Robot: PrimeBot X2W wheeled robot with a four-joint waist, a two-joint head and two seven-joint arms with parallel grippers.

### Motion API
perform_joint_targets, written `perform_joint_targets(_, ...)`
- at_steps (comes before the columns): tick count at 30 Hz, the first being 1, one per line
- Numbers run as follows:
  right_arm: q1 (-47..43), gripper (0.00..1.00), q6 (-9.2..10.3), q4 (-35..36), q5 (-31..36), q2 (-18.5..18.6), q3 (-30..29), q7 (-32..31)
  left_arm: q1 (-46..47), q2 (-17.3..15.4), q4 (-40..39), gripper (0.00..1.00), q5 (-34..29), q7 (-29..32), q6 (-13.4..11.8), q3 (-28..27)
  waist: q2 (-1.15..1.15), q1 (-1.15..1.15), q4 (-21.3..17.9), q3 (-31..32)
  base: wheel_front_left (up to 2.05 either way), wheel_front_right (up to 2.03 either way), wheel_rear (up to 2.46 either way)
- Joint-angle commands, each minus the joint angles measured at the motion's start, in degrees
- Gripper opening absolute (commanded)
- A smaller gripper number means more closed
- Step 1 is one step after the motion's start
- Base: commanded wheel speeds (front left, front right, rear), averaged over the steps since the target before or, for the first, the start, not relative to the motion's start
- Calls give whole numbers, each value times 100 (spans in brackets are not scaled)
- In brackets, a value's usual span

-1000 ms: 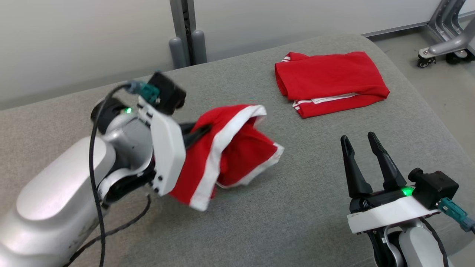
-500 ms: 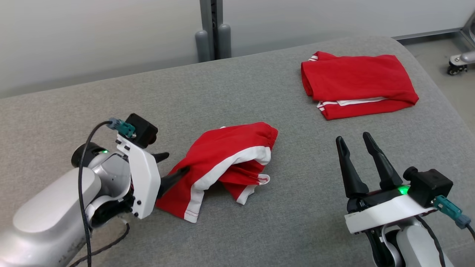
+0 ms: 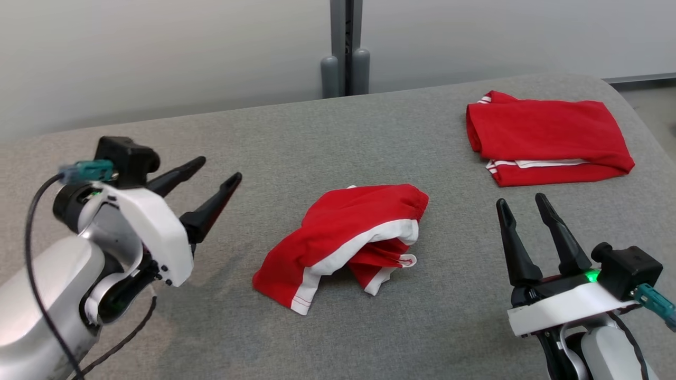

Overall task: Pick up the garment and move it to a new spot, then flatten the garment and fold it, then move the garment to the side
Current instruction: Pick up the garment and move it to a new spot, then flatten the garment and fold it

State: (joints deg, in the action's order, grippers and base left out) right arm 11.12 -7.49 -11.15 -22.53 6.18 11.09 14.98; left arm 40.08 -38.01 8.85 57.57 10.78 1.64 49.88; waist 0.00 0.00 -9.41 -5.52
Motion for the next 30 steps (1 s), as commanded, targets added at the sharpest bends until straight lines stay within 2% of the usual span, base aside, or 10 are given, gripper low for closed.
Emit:
perform_joint_targets(1, -104, 100, -2, 40, 52, 88, -62, 24, -237, -92, -183, 100, 44, -323, -243, -194, 0, 0, 94, 39, 0, 0, 0)
perform_joint_targets(2, -113, 100, -2, 47, 51, 101, -76, 24, -355, -106, -261, 100, 85, -488, -356, -291, 0, 0, 124, 50, 0, 0, 0)
perform_joint_targets(3, -113, 100, -2, 47, 51, 101, -76, 24, -355, -106, -261, 100, 85, -488, -356, -291, 0, 0, 124, 50, 0, 0, 0)
perform_joint_targets(6, -145, 100, -2, 60, 92, 110, -177, 24, -758, -112, -476, 100, 194, -1020, -663, -561, 0, 0, 210, 77, 0, 0, 0)
perform_joint_targets(12, -281, 100, -2, 67, 118, 142, -256, 24, -1529, -62, -724, 100, 339, -1942, -1086, -938, 0, 0, 336, 132, 0, 0, 0)
perform_joint_targets(13, -332, 100, -2, 65, 116, 145, -251, 24, -1732, -48, -705, 100, 200, -2241, -1274, -1013, 0, 0, 347, 149, 0, 0, 0)
perform_joint_targets(19, -426, 100, -2, 140, 133, 74, -391, 24, -2450, 184, -694, 100, -114, -2583, -1708, -1488, 0, 0, 331, 201, 0, 0, 0)
perform_joint_targets(25, -520, 100, -2, 185, 136, 16, -483, 24, -3205, 666, -923, 100, -849, -2599, -1862, -2305, 0, 0, 293, 213, 0, 0, 0)
perform_joint_targets(30, -538, 100, -2, 189, 109, -3, -499, 24, -3827, 1220, -1050, 100, -1469, -2600, -1701, -2842, 0, 0, 203, 246, 0, 0, 0)
